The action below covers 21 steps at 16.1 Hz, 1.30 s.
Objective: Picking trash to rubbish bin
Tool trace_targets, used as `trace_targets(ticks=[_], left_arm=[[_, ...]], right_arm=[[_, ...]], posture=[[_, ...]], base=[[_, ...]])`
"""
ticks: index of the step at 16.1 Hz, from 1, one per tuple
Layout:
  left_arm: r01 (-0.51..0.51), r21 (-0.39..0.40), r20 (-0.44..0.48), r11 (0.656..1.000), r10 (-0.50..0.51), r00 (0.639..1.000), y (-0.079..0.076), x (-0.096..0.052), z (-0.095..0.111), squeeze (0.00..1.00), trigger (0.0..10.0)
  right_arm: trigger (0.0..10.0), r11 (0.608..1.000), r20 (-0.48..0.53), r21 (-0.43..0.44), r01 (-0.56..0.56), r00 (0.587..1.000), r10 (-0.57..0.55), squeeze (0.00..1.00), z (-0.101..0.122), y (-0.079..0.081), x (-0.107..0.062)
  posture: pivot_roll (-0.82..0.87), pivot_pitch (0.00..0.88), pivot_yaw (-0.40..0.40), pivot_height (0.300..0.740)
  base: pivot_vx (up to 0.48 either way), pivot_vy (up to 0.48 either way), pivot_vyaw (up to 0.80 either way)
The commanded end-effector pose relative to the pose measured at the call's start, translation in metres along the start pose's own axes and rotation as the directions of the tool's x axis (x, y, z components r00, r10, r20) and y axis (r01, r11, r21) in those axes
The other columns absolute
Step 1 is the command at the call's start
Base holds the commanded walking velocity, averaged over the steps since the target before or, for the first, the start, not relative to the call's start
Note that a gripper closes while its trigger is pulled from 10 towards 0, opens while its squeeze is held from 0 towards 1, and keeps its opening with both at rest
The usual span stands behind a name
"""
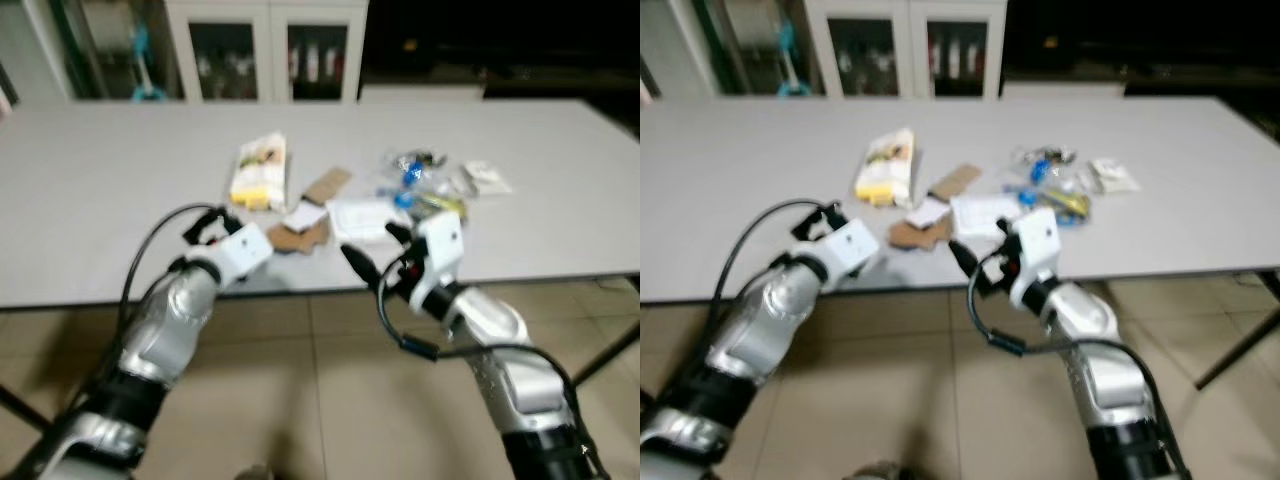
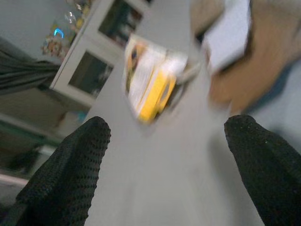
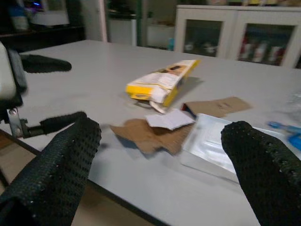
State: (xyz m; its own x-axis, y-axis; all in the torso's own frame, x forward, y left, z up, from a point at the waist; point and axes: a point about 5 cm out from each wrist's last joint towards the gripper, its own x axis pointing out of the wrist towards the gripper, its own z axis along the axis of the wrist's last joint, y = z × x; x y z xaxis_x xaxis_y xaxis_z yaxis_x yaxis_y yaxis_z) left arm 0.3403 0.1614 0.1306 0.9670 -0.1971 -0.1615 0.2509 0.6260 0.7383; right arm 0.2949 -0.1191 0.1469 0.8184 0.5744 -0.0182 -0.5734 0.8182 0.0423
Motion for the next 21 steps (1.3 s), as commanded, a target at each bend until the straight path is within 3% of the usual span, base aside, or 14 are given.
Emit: trace_targets(ticks=[1, 2, 4, 6, 12, 15, 21], left_arm=[[-0.047, -0.177, 0.036, 0.983, 0.055, 0.998, 0.005, 0.001, 0.009, 0.0, 10.0], [-0.035, -0.22, 0.047, 0.975, 0.046, 0.998, 0.003, 0.002, 0.013, 0.0, 10.0], [-0.053, -0.231, 0.074, 0.971, 0.072, 0.995, 0.005, 0.002, 0.023, 0.0, 10.0], [-0.073, -0.195, 0.068, 0.978, 0.088, 0.994, 0.006, 0.003, 0.022, 0.0, 10.0], [-0.084, -0.201, 0.054, 0.976, 0.096, 0.994, 0.011, 0.0, 0.018, 0.0, 10.0], [-0.103, -0.153, 0.062, 0.983, 0.114, 0.992, 0.015, 0.0, 0.019, 0.0, 10.0], [-0.12, -0.147, 0.102, 0.982, 0.136, 0.985, 0.017, 0.0, 0.025, 0.0, 10.0]], right_arm=[[10.0, 1.0, -0.001, 0.004, 0.007, 1.0, -0.007, 0.0, 0.001, 0.0, -0.002], [10.0, 1.0, -0.003, 0.007, 0.007, 1.0, -0.007, 0.0, 0.001, 0.0, -0.002], [10.0, 1.0, -0.004, 0.013, 0.007, 1.0, -0.007, 0.0, 0.0, 0.002, -0.002], [10.0, 1.0, -0.005, 0.016, 0.007, 1.0, -0.007, 0.0, 0.0, 0.002, -0.002], [10.0, 1.0, -0.009, 0.027, 0.01, 1.0, -0.01, 0.0, -0.002, 0.005, -0.005], [10.0, 0.999, -0.01, 0.033, 0.008, 1.0, -0.008, 0.0, -0.003, 0.007, -0.005], [10.0, 1.0, -0.009, 0.029, 0.009, 1.0, -0.009, 0.0, -0.002, 0.006, -0.005]], posture=[[-0.04, 0.045, -0.021, 0.74], [-0.04, 0.049, -0.023, 0.74], [-0.03, 0.052, -0.023, 0.74], [-0.04, 0.055, -0.022, 0.74], [-0.03, 0.069, -0.014, 0.74], [-0.03, 0.072, -0.014, 0.74], [-0.04, 0.07, -0.014, 0.74]], base=[[0.0, 0.0, 0.0], [0.0, 0.0, 0.0], [0.0, 0.0, 0.0], [0.48, 0.0, 0.0], [0.479, 0.0, 0.0], [0.465, 0.0, 0.0], [0.0, 0.0, 0.0]])
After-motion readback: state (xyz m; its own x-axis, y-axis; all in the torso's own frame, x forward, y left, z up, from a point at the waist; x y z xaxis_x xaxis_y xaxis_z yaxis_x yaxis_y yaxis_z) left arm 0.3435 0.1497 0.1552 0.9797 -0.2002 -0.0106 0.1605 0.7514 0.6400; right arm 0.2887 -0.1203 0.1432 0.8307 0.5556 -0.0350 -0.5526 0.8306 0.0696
